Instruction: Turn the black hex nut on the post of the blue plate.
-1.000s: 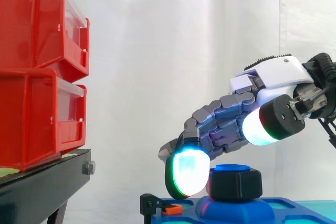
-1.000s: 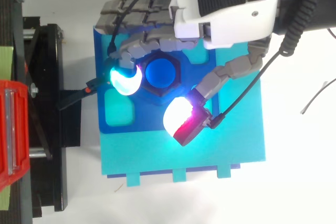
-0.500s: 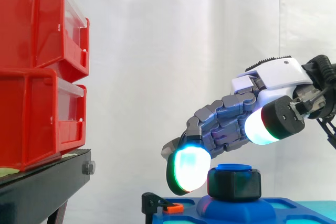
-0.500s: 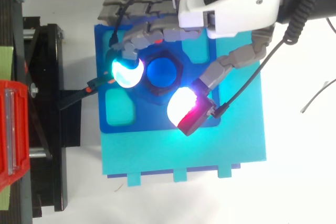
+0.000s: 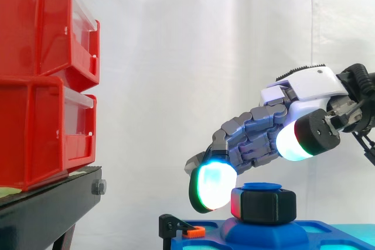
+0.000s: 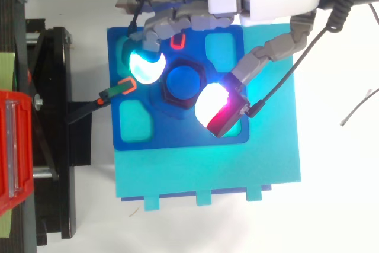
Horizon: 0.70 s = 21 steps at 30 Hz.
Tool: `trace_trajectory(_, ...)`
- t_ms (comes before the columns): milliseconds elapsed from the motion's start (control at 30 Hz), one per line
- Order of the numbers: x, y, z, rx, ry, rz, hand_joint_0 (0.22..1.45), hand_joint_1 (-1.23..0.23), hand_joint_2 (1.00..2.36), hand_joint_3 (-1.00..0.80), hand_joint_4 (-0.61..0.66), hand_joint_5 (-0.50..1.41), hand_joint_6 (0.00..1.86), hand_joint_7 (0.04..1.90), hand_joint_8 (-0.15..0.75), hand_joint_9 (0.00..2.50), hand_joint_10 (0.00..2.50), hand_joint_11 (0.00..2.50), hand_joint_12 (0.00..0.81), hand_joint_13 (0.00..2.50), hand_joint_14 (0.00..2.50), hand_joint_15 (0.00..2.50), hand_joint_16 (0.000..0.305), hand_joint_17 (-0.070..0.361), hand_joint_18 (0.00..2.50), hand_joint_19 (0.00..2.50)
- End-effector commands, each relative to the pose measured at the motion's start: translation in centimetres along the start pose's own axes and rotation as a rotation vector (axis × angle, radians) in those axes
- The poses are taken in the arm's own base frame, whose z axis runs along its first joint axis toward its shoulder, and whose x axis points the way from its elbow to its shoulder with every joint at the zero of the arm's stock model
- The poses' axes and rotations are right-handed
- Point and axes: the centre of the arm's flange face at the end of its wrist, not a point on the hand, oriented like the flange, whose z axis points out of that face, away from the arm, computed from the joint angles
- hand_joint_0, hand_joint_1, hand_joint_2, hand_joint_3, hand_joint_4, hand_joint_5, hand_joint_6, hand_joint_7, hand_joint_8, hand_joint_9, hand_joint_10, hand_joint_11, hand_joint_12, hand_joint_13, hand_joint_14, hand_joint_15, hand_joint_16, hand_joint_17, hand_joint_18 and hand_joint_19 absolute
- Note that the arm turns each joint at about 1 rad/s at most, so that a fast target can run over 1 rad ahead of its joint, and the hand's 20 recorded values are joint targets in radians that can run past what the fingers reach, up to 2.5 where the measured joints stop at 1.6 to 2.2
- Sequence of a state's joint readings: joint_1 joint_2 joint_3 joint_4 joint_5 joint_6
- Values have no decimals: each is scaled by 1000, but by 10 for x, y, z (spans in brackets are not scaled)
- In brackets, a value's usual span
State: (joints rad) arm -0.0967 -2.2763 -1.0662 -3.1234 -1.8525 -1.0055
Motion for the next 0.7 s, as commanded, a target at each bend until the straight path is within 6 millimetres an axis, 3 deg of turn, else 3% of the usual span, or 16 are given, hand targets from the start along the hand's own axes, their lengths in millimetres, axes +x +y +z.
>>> trace_trajectory(0, -3, -3, -3, -2, -1, -1, 430, -463, 1000, -500, 183, -244, 503, 913, 235, 0, 0, 0, 344, 0, 0, 0, 46, 103, 0, 0)
trace_trajectory(367, -16, -11, -9, -14, 0, -6, 430, -463, 1000, -500, 183, -244, 503, 913, 234, 0, 0, 0, 344, 0, 0, 0, 45, 102, 0, 0)
trace_trajectory(500, -24, -7, -9, -20, -12, -10, 429, -464, 1000, -500, 184, -244, 503, 914, 235, 0, 0, 0, 345, 0, 0, 0, 46, 102, 0, 0)
trace_trajectory(567, -38, 1, -11, -14, -9, -16, 428, -465, 1000, -500, 186, -244, 503, 914, 236, 0, 0, 0, 345, 0, 0, 0, 45, 102, 0, 0)
trace_trajectory(667, -37, 4, -10, -14, -2, -16, 429, -463, 1000, -500, 184, -244, 503, 913, 236, 0, 0, 0, 346, 0, 0, 0, 45, 102, 0, 0)
